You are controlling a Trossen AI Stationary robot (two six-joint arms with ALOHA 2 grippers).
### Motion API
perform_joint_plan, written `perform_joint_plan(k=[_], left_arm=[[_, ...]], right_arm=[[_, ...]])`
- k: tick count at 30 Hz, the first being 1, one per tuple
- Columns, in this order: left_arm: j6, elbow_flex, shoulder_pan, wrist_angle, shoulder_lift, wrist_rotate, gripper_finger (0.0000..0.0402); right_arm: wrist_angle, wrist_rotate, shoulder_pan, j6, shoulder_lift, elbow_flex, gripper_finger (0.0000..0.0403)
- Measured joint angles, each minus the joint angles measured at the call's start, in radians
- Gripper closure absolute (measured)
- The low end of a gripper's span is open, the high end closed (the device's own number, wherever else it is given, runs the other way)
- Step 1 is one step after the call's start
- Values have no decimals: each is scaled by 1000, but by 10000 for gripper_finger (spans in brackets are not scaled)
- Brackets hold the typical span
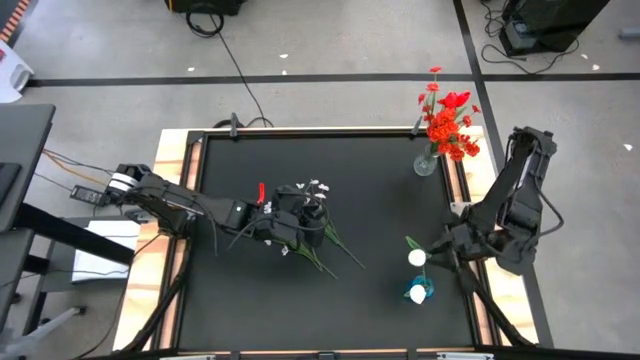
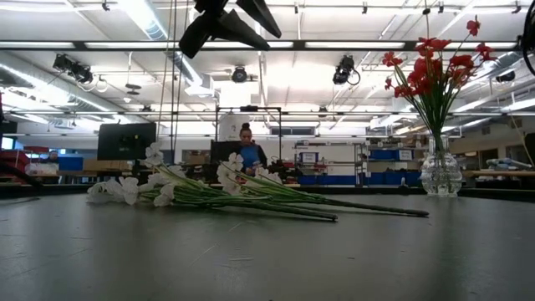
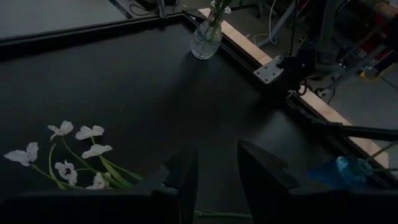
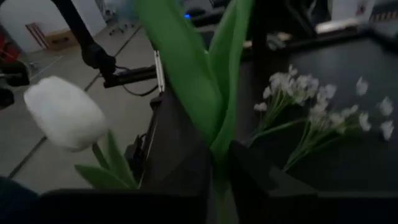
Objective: Sort flowers into vase by color
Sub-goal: Put the white flower into the blue vase, then put the right white flowers into the blue vase
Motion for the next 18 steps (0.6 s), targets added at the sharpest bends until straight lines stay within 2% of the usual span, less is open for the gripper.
perform_joint_plan(k=[4, 8, 14, 18], left_arm=[[32, 0, 13, -3, 0, 0, 285], [74, 0, 39, -5, 0, 4, 285], [78, 0, 91, -48, 0, 113, 285], [80, 0, 118, -100, 0, 180, 285]], right_arm=[[-1, -34, 18, 82, 11, 0, 290], [1, -104, 47, 170, 15, 0, 272], [32, -381, 80, 342, 1, 0, 271], [122, -461, 97, 417, -24, 0, 271]])
